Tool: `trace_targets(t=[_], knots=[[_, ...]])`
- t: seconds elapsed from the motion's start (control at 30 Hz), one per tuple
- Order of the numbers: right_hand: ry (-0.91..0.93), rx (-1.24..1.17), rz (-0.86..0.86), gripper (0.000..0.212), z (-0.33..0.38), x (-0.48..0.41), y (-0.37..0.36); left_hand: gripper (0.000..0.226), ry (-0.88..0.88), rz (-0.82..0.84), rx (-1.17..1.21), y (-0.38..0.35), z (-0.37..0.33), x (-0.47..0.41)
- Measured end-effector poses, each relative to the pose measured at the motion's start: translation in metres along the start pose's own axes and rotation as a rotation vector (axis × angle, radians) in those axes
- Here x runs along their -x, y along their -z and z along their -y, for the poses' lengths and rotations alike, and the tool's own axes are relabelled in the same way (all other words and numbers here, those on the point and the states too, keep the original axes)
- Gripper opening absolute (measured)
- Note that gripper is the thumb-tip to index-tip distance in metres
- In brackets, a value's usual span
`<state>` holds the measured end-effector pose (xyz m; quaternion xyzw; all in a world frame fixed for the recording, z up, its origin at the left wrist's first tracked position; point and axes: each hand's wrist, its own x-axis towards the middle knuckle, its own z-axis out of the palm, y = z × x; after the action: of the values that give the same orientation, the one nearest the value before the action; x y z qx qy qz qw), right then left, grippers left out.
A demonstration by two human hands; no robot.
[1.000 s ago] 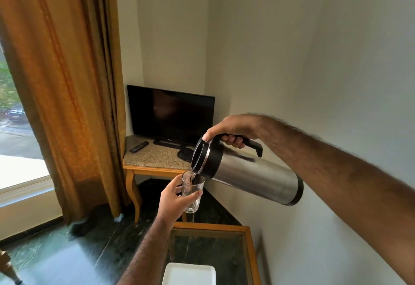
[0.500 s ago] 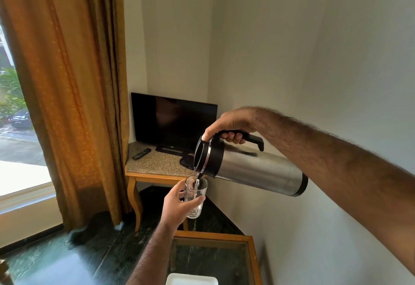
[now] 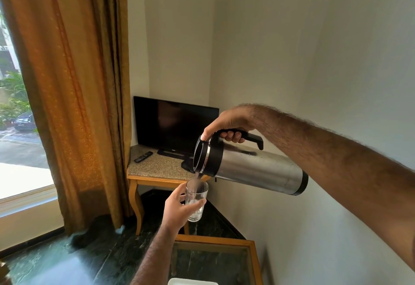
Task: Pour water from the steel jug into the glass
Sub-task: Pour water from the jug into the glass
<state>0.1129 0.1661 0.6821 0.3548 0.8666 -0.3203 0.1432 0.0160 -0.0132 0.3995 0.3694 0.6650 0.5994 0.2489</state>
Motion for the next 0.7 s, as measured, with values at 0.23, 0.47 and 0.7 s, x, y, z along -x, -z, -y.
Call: trace_targets(t=[0.23,0.47,0.7], knots=[[0.003,0.024,0.001,0.050,0.0046,-0.0022,0.0006,0.046,-0.016,-0.019,-0.021,0.0026,-0.0007,-0.0001],[0.001,0.028,0.010,0.050,0.0060,0.0002,0.0028,0.046,-0.017,-0.032,-0.015,0.0031,-0.0041,0.0003],[0.003,0.045,0.029,0.049,0.0108,-0.0006,0.0031,0.044,-0.022,-0.049,-0.006,0.0036,-0.0098,-0.0020]])
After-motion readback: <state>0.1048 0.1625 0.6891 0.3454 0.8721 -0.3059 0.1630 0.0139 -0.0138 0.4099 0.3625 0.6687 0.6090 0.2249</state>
